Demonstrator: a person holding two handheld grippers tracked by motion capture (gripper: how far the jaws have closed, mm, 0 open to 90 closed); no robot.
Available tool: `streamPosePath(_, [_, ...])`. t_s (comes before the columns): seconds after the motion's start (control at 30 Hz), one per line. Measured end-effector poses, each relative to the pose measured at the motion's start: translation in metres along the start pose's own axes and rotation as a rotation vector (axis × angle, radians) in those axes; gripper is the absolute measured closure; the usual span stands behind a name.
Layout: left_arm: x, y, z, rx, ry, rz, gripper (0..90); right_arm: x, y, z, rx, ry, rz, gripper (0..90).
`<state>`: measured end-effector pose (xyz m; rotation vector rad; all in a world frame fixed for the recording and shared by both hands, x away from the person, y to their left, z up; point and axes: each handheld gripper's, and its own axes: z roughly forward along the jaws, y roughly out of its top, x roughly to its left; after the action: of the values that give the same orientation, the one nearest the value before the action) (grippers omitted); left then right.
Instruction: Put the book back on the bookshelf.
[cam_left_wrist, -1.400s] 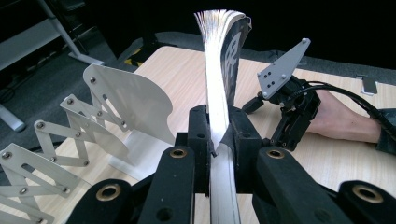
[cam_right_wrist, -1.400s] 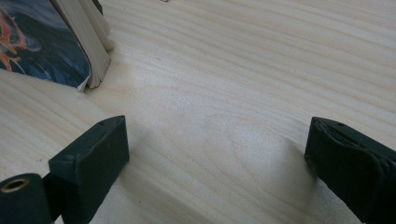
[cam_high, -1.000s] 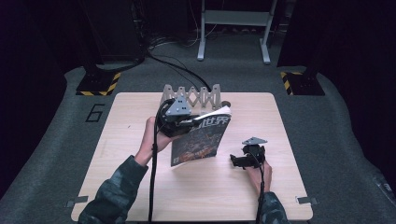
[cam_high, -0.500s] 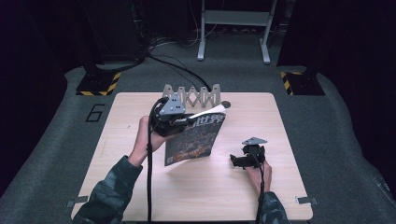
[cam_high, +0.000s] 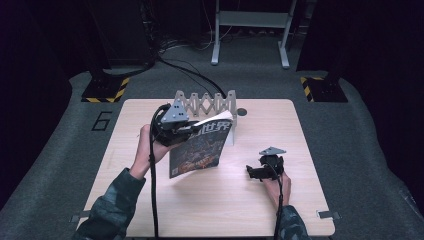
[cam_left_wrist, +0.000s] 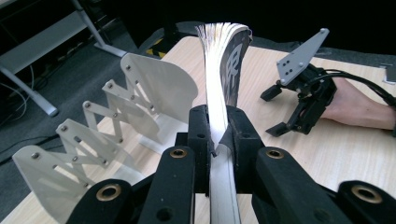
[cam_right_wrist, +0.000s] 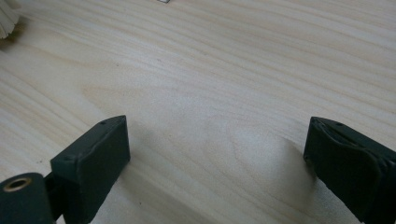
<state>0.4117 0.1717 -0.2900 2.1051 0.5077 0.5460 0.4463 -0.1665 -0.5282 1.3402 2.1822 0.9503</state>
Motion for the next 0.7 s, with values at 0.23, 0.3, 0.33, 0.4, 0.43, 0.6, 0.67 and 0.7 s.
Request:
streamPosePath(0.23, [0.008, -0.003, -0.001, -0.002, 0.025, -0.021, 81.9, 0.000, 0.000, 0.000, 0.001, 0.003, -0.003, 6.3])
streamPosePath(0.3, [0.011, -0.004, -0.001, 0.000, 0.032, -0.036, 81.9, 0.000, 0.000, 0.000, 0.001, 0.002, -0.002, 6.3])
streamPosePath(0.33, [0.014, -0.005, -0.001, 0.004, 0.041, -0.031, 81.9, 0.000, 0.000, 0.000, 0.001, 0.002, -0.002, 6.3])
streamPosePath(0.4, [0.017, -0.007, -0.002, 0.011, 0.048, -0.042, 81.9, 0.000, 0.000, 0.000, 0.001, 0.002, -0.003, 6.4])
streamPosePath(0.43, [0.018, -0.008, -0.002, 0.007, 0.052, -0.056, 81.9, 0.000, 0.000, 0.000, 0.001, 0.002, -0.003, 6.4])
streamPosePath(0.6, [0.024, -0.012, -0.007, -0.017, 0.102, -0.067, 82.0, 0.000, 0.000, 0.000, 0.001, 0.002, -0.001, 6.4])
streamPosePath(0.67, [0.029, -0.014, -0.009, -0.028, 0.128, -0.070, 82.0, 0.000, 0.000, 0.000, 0.001, 0.004, -0.001, 6.4])
streamPosePath(0.7, [0.029, -0.014, -0.009, -0.028, 0.128, -0.070, 82.0, 0.000, 0.000, 0.000, 0.001, 0.004, -0.001, 6.4])
